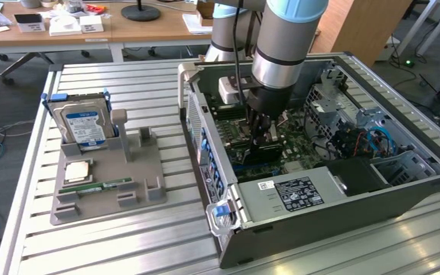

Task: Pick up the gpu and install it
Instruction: 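Press down on the gpu until it lock into place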

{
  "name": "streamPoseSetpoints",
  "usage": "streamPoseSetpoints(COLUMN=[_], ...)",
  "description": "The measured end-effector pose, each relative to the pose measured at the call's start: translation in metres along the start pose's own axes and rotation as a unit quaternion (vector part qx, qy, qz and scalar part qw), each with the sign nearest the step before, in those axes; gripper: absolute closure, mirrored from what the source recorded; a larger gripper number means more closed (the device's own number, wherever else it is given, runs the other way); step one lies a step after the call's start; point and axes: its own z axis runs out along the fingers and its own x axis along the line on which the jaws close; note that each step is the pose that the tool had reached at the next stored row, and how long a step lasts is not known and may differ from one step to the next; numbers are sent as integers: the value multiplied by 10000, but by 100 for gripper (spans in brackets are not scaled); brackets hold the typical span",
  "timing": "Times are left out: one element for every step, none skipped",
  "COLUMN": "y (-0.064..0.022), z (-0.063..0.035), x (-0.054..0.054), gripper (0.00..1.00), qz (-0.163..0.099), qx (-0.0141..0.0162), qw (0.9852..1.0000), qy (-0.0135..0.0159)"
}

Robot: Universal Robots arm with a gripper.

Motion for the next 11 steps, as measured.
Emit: streamPoseSetpoints(y=[0, 0, 0, 1, 1, 1, 1, 1, 1, 1, 1], z=[1, 1, 3, 4, 4, 5, 5, 5, 6, 6, 6], x=[0, 0, 0, 1, 1, 1, 0, 0, 0, 0, 0], gripper=[89, 89, 89, 89, 89, 89, 89, 89, 89, 89, 89], qz=[0, 0, 0, 0, 0, 0, -1, 0, 0, 0, 0], qx=[0, 0, 0, -1, -1, -1, -1, 0, 0, 0, 0], qw=[10000, 10000, 10000, 10000, 10000, 10000, 10000, 10000, 10000, 10000, 10000], qy=[-1, -2, -4, -5, -5, -6, -6, -6, -7, -7, -7])
